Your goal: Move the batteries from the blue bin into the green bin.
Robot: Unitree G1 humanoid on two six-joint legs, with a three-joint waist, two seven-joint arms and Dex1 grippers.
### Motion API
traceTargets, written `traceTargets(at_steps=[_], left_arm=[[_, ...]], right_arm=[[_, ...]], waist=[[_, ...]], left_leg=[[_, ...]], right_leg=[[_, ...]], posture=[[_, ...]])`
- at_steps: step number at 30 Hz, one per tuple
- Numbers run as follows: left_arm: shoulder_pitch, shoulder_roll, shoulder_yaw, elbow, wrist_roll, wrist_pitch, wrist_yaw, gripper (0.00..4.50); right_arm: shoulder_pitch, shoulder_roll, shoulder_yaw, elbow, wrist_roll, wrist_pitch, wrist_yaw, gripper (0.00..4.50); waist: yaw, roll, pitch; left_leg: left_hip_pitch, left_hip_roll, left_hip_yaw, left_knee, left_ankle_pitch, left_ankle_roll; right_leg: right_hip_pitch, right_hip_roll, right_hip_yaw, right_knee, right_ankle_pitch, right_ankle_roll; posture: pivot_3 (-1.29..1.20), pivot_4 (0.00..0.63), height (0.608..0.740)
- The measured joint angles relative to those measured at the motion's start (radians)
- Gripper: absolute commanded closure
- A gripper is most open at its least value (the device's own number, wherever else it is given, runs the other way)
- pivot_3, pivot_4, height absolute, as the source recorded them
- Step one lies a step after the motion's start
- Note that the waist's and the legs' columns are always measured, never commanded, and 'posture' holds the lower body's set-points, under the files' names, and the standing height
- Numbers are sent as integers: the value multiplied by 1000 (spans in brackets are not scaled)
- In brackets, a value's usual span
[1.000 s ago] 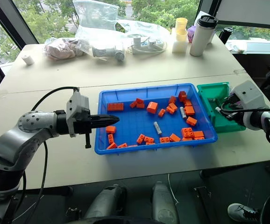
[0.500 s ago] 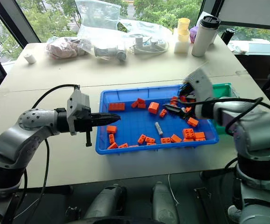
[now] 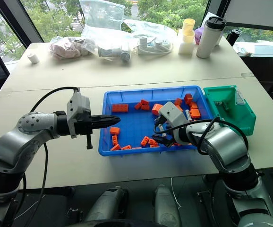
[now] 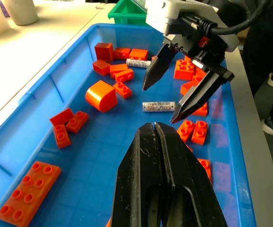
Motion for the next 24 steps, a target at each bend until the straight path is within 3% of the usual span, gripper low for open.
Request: traceTargets(at_steps=[2, 9, 16, 20, 24], left_arm=[[4, 0, 1, -9, 0, 0, 4, 4500], [6, 0, 1, -11, 0, 1, 21, 4500], [6, -1, 1, -11, 0, 0, 24, 4500], [5, -3, 0, -10, 0, -2, 21, 4500], [1, -11, -3, -4, 1, -4, 17, 4500]], right_arm=[[1, -3, 20, 4, -9, -24, -6, 845], [1, -45, 95, 38, -49, -98, -25, 4483], [-15, -63, 58, 38, -53, -86, -29, 4487], [-109, -140, -145, 38, -37, -12, -14, 4487], [-101, -338, -337, 145, -68, -24, 2, 4487]], waist=[[0, 0, 0], [0, -1, 0], [0, 0, 0], [5, 0, 0], [8, -1, 0]], left_leg=[[0, 0, 0, 0, 0, 0], [1, 0, 0, 0, 0, 0], [1, 0, 0, 0, 0, 0], [1, 0, 0, 0, 0, 0], [0, 0, 0, 0, 0, 1]], right_leg=[[0, 0, 0, 0, 0, 0], [1, 1, 0, 0, 0, 0], [1, 1, 0, 0, 0, 0], [1, 1, -1, 0, 0, 0], [2, 0, -2, -3, 0, 0]], posture=[[0, 150, 740], [0, 150, 740], [0, 150, 740], [0, 150, 740], [0, 150, 740]])
